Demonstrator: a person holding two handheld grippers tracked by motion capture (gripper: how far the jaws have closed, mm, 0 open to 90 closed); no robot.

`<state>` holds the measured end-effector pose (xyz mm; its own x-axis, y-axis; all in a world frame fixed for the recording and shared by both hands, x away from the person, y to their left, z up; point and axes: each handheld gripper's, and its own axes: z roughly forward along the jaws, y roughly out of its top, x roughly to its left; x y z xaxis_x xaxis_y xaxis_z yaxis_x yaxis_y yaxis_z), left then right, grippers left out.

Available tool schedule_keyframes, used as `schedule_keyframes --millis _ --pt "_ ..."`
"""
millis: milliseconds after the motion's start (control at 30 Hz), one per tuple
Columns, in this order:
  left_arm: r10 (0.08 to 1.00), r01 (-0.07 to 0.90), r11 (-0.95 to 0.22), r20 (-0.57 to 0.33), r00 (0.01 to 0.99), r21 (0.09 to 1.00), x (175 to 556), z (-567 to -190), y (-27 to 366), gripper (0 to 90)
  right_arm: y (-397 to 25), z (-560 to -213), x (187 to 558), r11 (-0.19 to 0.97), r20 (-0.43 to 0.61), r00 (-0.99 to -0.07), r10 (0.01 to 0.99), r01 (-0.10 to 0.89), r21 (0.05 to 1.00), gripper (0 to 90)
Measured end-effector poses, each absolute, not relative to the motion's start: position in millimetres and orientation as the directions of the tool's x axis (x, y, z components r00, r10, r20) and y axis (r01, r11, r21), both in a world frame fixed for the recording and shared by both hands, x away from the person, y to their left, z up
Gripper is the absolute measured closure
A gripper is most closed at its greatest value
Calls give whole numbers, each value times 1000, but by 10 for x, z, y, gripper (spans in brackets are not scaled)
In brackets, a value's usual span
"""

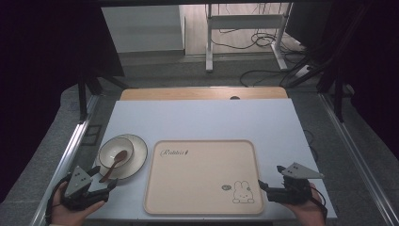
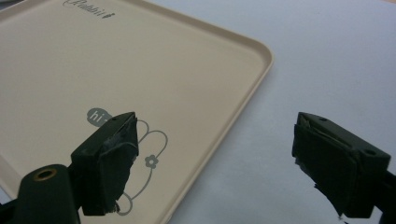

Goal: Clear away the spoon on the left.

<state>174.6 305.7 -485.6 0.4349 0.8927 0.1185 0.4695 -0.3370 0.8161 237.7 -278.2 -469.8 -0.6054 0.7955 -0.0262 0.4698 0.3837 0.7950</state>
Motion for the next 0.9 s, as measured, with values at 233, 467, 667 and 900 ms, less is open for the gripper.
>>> schedule_keyframes --millis 233,467,667,900 --pt "891 463 -376 177 417 803 1780 -4904 3027 437 -2777 -4703 2380 388 -28 -607 794 471 792 149" --pt "891 457 -394 208 404 798 1778 -4919 3008 577 -2776 -4704 2379 391 -31 -609 793 469 792 150" --pt "891 473 -403 218 399 784 1785 -4949 2996 694 -2774 -4696 2379 392 -38 -607 793 464 794 151" --pt "895 475 -404 232 380 782 1787 -4937 2990 747 -2775 -4691 2376 394 -41 -608 793 460 796 153"
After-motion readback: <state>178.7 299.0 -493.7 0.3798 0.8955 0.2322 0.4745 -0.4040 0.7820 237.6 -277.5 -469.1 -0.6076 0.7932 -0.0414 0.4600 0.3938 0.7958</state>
